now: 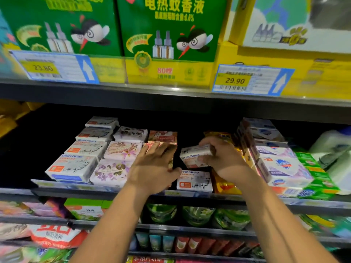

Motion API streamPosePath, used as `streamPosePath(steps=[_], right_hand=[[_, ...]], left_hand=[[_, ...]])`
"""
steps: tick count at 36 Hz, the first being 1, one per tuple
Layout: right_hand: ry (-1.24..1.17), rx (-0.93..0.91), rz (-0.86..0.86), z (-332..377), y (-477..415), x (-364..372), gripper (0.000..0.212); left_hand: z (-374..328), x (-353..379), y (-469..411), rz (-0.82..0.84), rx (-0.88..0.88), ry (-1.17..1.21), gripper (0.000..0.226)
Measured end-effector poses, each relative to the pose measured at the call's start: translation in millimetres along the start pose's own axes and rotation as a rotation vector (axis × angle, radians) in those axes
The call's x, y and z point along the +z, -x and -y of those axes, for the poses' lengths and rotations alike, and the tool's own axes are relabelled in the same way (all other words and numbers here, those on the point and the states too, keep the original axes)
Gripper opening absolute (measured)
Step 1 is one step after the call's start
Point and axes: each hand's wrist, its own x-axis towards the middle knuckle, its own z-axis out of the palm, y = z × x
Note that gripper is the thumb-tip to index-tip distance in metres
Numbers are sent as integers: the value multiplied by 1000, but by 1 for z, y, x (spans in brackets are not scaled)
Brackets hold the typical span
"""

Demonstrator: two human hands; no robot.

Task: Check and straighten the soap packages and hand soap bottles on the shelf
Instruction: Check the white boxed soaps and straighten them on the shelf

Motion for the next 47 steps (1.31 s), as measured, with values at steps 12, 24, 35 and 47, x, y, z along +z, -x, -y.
streamPosePath(steps=[12, 24, 35, 47], right_hand=[[-739, 319, -105, 8, 42, -15, 17], [-987, 503, 120, 25, 71, -16, 25], [-810, 358, 282, 32, 99, -32, 41], [-764, 428, 163, 38, 103, -27, 11]], left_hand=[[-5, -7, 4, -58, -65, 91, 91], [-36, -23, 51, -182, 234, 669, 55], [-60, -45, 72, -105, -122, 1363, 82], [-36, -34, 89, 117, 3, 1303, 68]])
